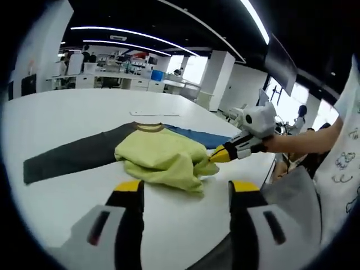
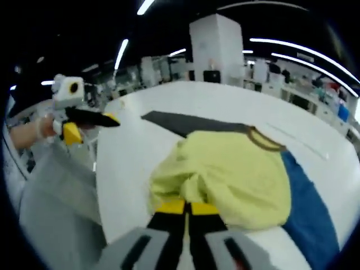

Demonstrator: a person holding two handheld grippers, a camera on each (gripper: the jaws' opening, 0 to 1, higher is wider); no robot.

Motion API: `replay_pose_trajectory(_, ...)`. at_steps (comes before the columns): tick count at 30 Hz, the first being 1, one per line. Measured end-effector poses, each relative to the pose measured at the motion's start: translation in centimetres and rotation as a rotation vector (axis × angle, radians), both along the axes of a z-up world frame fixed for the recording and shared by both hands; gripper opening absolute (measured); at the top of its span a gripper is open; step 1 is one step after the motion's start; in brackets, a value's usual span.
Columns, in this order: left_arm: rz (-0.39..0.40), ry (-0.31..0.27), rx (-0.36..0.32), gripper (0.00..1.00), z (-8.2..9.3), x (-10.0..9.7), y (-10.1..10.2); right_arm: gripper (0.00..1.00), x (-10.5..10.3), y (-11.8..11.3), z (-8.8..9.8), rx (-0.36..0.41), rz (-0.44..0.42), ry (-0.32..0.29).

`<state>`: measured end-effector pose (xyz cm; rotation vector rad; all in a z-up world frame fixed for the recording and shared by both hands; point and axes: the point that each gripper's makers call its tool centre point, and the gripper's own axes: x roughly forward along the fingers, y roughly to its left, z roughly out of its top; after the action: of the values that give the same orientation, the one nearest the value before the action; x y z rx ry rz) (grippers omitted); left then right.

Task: Fold the garment on the visible template until the final outline fits inside the template.

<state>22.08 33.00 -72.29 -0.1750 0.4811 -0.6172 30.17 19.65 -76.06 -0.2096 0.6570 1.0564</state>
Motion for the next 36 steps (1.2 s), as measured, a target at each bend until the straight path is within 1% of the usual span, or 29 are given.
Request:
replay_pose_trajectory(2,-0.002,0.001,0.0,0.57,0.0,0.0,-0.1,0.0,0.8,0.3,0.8,0.021,-0.008,0.022)
replay_pose_trajectory(5,-0.002,0.0,-0.01,0.57,0.1,0.1,-0.4,0.0,2.4,0.6,1.4,0.045,-0.038,0.052)
replay_pose_trajectory(7,-0.002,0.0,-0.012,0.56,0.1,0.1,-0.5,0.0,3.9,0.9,1.2,0.067,-0.058,0.082)
replay_pose_trajectory(8,-0.002,0.001,-0.012,0.56,0.0,0.1,-0.5,0.0,4.3,1.0,1.1,0.067,-0.065,0.087)
replay_pose_trajectory(9,-0.003,0.002,-0.013,0.56,0.0,0.1,-0.5,0.0,4.8,1.1,1.0,0.066,-0.071,0.092)
replay_pose_trajectory(11,-0.002,0.004,-0.016,0.56,-0.1,0.2,-0.5,0.0,6.2,1.4,0.1,0.045,-0.084,0.1)
replay_pose_trajectory(15,0.001,0.013,-0.019,0.55,-0.5,0.3,-0.5,0.0,7.1,1.9,-1.1,0.022,-0.095,0.113)
replay_pose_trajectory(17,0.003,0.015,-0.024,0.55,-0.5,0.3,-0.6,0.0,7.8,2.2,-2.0,0.009,-0.102,0.122)
replay_pose_trajectory(19,0.003,0.018,-0.025,0.55,-0.7,0.2,-0.8,0.0,8.2,2.3,-2.6,0.001,-0.106,0.124)
replay_pose_trajectory(20,0.003,0.019,-0.027,0.55,-0.7,0.2,-0.8,0.0,7.8,2.4,-2.6,-0.003,-0.109,0.127)
replay_pose_trajectory(23,0.002,0.024,-0.031,0.55,-0.8,0.1,-1.1,0.0,8.4,2.3,-3.7,-0.014,-0.124,0.14)
replay_pose_trajectory(26,0.004,0.028,-0.036,0.54,-0.9,0.0,-1.2,0.0,8.6,2.3,-4.1,-0.015,-0.131,0.154)
replay_pose_trajectory(29,0.002,0.032,-0.039,0.54,-1.1,-0.1,-1.4,0.0,8.3,2.2,-3.7,-0.004,-0.134,0.154)
replay_pose_trajectory(32,-0.002,0.036,-0.036,0.54,-1.2,-0.1,-1.5,0.0,8.4,2.1,-3.6,0.004,-0.128,0.149)
replay_pose_trajectory(34,-0.004,0.036,-0.037,0.54,-1.2,0.0,-1.5,0.0,8.7,1.8,-3.6,0.004,-0.134,0.138)
replay_pose_trajectory(35,-0.004,0.037,-0.038,0.54,-1.2,0.1,-1.5,0.0,8.8,1.7,-3.4,0.01,-0.14,0.121)
replay_pose_trajectory(36,-0.004,0.037,-0.038,0.54,-1.2,0.1,-1.5,0.0,8.6,1.8,-3.4,0.01,-0.132,0.118)
